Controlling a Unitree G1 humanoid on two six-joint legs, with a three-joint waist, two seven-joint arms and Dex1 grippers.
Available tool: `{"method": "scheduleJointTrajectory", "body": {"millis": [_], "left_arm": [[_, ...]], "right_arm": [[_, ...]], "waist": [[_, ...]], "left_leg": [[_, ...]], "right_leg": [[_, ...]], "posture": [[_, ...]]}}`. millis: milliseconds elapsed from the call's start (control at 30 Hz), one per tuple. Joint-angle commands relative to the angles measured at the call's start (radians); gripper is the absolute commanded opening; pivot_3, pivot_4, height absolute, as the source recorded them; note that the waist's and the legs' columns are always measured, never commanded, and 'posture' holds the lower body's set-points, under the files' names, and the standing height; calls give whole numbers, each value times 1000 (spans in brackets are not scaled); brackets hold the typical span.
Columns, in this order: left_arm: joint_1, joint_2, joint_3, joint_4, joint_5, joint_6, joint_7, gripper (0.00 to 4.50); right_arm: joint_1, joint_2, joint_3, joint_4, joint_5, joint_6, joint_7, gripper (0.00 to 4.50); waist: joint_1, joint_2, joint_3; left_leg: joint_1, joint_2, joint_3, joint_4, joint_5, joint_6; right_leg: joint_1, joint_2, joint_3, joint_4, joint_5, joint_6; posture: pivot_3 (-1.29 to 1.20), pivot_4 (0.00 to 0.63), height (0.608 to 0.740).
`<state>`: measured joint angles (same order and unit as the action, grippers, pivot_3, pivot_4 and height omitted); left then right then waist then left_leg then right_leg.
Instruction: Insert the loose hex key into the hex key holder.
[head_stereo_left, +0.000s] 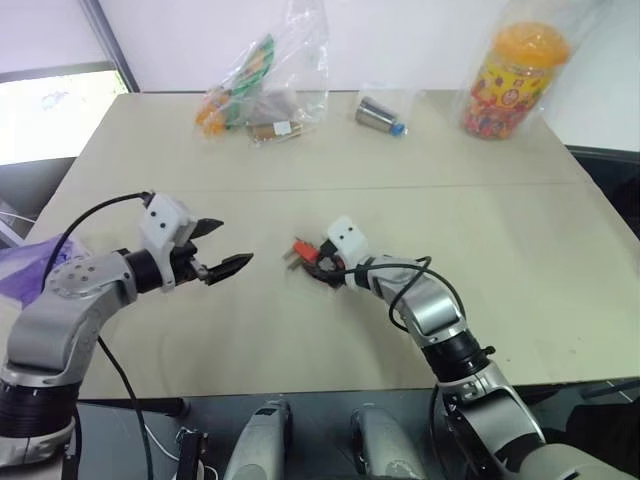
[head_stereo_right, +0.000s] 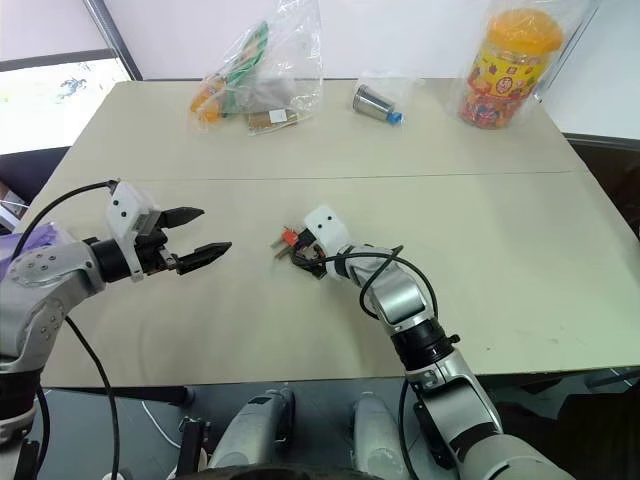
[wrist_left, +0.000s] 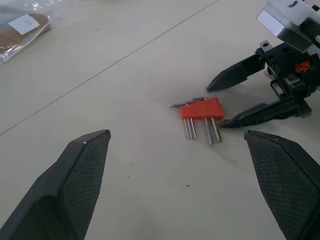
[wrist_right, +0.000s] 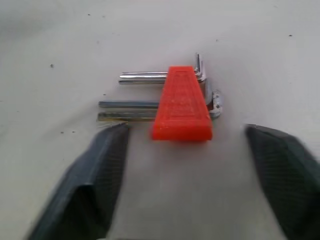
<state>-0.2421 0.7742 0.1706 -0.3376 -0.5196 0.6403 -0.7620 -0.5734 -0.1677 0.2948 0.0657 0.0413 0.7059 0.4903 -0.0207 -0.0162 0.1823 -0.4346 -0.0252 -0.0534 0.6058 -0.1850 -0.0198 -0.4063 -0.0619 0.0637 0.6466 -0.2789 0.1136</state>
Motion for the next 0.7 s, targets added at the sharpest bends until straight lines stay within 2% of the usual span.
{"method": "scheduleJointTrajectory", "body": {"millis": [33,67,100,333,500,700], "left_arm": [[-4,5,21,-37,1,-18,4,4500],[-4,5,22,-37,2,-19,5,4500],[-3,6,23,-36,3,-20,5,4500],[-2,0,27,-33,8,-24,13,4500],[-25,-7,19,-10,13,-41,8,4500],[-145,-37,3,67,-24,-34,-30,4500]], "right_arm": [[-11,19,10,4,-5,-23,-6,1616],[-12,21,10,10,-8,-28,-9,1110],[-13,23,10,14,-10,-30,-11,1022],[-25,-1,1,-11,-17,-45,3,1025],[-88,-135,5,-52,-86,-285,63,1025],[-211,-332,5,13,-186,-730,152,1025]], "waist": [[0,0,0],[-1,0,0],[-2,0,0],[-2,0,0],[3,1,2],[2,0,2]], "left_leg": [[0,0,0,0,0,0],[0,0,0,0,0,0],[0,0,0,0,0,0],[0,0,0,0,0,0],[0,-1,0,1,0,0],[0,0,0,1,0,0]], "right_leg": [[0,0,0,0,0,0],[0,0,0,0,0,0],[0,0,0,0,0,0],[0,0,0,0,0,0],[0,0,0,0,0,0],[1,2,-1,0,1,2]], "posture": [[0,150,740],[0,150,740],[0,150,740],[0,150,740],[0,150,740],[0,150,740]]}}
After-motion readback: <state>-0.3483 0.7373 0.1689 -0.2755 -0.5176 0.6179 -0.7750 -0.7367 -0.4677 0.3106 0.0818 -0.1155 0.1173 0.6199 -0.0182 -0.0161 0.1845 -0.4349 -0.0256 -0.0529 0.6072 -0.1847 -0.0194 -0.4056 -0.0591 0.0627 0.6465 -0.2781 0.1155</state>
